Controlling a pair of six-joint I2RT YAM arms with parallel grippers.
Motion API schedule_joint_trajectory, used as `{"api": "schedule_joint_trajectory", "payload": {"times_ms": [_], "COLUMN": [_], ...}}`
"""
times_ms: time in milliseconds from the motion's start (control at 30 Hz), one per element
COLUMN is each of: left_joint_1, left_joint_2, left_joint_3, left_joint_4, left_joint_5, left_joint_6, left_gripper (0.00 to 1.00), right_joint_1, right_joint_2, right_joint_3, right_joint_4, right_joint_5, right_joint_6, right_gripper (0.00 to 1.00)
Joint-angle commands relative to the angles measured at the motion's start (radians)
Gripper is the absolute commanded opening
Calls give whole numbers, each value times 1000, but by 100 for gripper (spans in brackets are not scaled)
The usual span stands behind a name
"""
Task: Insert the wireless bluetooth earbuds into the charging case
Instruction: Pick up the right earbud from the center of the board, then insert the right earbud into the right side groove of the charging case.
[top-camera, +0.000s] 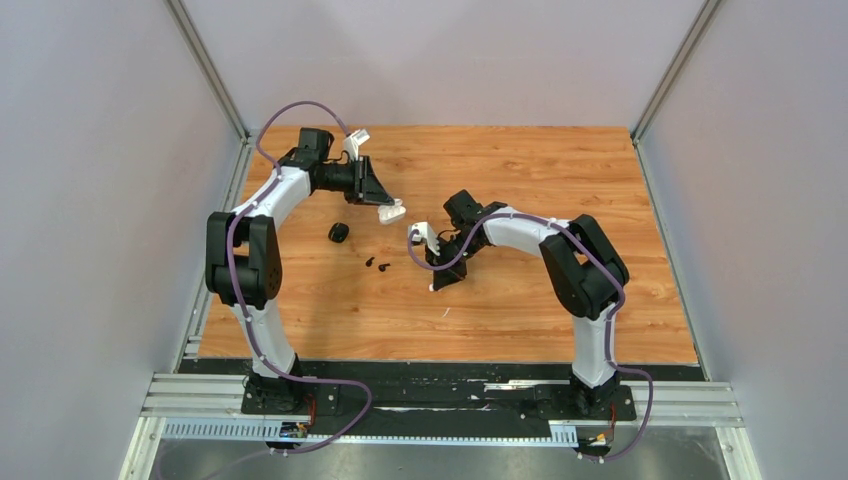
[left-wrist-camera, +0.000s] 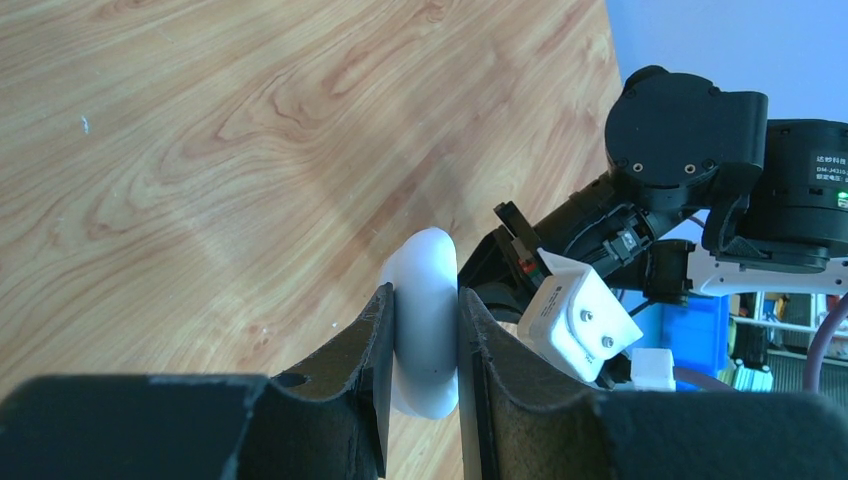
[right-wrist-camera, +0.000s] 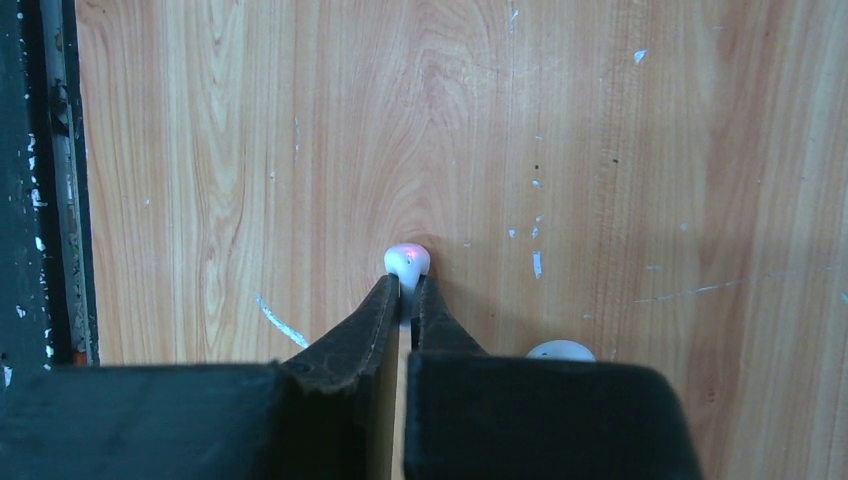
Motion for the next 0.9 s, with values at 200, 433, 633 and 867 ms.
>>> {"api": "schedule_joint_trajectory", "payload": {"times_ms": [200, 433, 633, 867], "left_joint_1": [3, -16, -89, -154], "left_joint_2": [-46, -37, 1, 8], "left_joint_3": [-22, 8, 84, 75], "left_joint_4": [33, -20, -90, 68], "left_joint_5": [31, 38, 82, 152], "left_joint_6": [-12, 46, 164, 126], "left_gripper": [0, 0, 0, 0], "right_joint_1": [-8, -64, -98, -98], "right_joint_2": [-73, -224, -312, -353], "right_joint_3": [14, 40, 123, 161], "right_joint_4": [-7, 9, 10, 76], "right_joint_5": [-2, -46, -57, -39], "right_joint_6": [0, -56, -145, -177], "right_gripper": [0, 0, 0, 0]}}
